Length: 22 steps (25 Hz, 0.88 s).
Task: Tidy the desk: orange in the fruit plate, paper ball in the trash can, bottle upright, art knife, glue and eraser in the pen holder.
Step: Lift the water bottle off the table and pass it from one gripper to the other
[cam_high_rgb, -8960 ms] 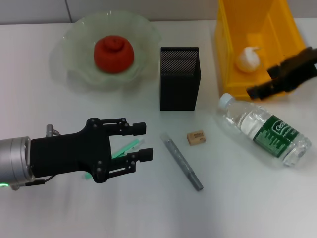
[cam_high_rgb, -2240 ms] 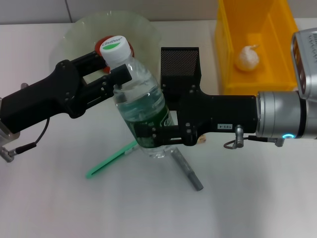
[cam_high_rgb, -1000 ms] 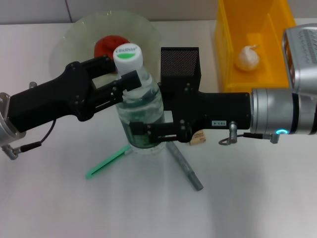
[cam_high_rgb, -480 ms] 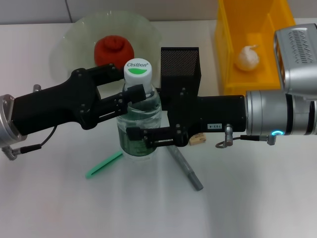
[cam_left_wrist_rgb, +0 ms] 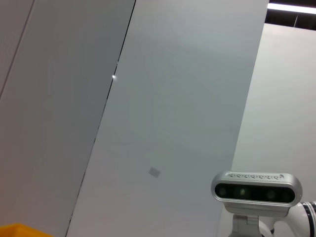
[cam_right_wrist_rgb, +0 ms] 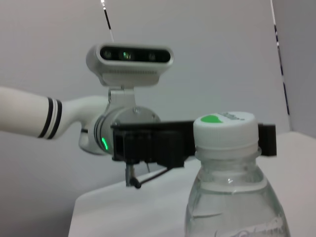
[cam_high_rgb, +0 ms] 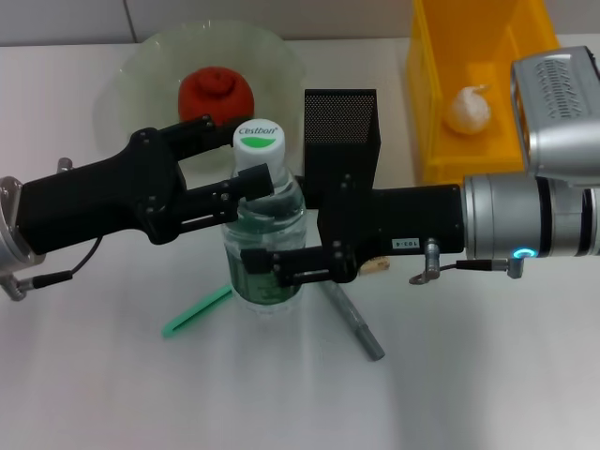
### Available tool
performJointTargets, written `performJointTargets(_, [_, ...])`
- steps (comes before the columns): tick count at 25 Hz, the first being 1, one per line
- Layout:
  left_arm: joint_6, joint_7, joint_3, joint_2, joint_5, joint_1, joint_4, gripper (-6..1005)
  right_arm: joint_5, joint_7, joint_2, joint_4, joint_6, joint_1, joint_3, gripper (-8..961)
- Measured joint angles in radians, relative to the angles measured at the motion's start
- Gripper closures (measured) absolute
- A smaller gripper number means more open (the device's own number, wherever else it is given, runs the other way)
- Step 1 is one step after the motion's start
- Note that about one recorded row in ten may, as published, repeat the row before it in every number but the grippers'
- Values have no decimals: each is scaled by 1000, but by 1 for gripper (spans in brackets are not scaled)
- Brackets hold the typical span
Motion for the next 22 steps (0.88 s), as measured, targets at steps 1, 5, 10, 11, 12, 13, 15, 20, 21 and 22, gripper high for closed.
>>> performJointTargets(1, [0,0,0,2,0,-1,1,286,-11,11,0,-1,0,3,1,213])
performJointTargets(5, [-4,0,-4,8,35,-1,22,278,-40,48,0,-9,5,17,3,214])
performJointTargets(10, [-6,-1,-9,6,91,-1,50,279,-42,73,0,-18,4,30,1,215])
performJointTargets(11, [-7,-1,-9,5,98,-1,53,279,-54,89,0,-26,4,37,1,216])
performJointTargets(12, [-7,-1,-9,4,101,-1,53,279,-54,89,0,-26,4,37,1,216])
performJointTargets(13, [-8,-1,-9,4,102,0,53,279,-63,97,0,-31,5,40,1,216])
performJointTargets(15, [-11,-1,-9,4,103,0,53,280,-97,124,0,-46,5,47,1,217])
performJointTargets(20, [-18,-2,-9,2,103,0,53,281,-132,151,2,-65,8,55,0,219])
performJointTargets(21, [-19,-2,-9,2,103,0,53,281,-132,152,2,-65,8,55,0,219])
performJointTargets(22, [-20,-2,-9,2,103,0,53,281,-132,155,3,-65,9,55,0,219])
